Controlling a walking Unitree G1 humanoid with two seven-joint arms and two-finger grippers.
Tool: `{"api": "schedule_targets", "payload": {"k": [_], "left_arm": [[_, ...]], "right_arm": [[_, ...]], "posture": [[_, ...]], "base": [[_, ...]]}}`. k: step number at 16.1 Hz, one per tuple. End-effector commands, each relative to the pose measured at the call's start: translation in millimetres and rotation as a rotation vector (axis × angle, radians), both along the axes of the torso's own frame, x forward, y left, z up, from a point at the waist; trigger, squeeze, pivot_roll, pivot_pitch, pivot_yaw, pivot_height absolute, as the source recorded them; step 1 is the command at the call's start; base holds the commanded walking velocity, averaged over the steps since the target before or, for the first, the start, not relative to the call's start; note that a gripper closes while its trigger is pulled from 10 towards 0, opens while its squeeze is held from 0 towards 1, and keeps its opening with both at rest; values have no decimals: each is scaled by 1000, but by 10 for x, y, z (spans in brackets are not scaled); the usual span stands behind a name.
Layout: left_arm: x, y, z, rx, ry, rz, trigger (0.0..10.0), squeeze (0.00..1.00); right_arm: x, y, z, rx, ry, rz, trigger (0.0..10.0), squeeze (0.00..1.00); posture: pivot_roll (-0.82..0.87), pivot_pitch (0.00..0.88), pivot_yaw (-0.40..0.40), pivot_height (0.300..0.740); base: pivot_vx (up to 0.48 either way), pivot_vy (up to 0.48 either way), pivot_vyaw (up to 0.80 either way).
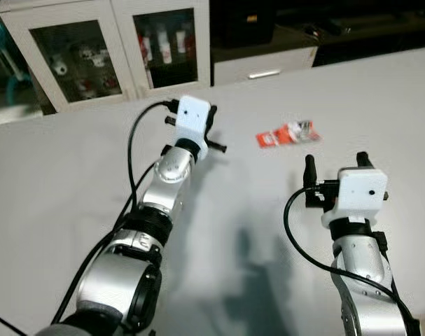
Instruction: Picking trash to rubbish bin
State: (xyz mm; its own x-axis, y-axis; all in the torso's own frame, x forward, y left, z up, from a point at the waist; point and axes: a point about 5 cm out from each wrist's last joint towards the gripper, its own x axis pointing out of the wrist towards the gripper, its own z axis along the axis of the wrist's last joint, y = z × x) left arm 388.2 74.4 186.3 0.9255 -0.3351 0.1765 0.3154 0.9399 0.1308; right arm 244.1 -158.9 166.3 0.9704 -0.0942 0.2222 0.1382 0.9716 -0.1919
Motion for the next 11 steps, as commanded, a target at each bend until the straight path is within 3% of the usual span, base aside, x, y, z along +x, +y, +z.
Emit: {"api": "schedule_targets", "payload": {"k": [1, 11], "left_arm": [[18, 110, -25, -1, 18, 36, 10000, 0], [-24, 277, -73, 48, 15, 50, 10000, 0]], "right_arm": [[1, 59, 36, 1, -12, 14, 10000, 0], [60, -13, -41, 16, 47, -7, 10000, 0]], "posture": [[48, 111, 32, 740], [105, 193, 41, 740]], "base": [[330, 0, 0], [0, 0, 0]]}}
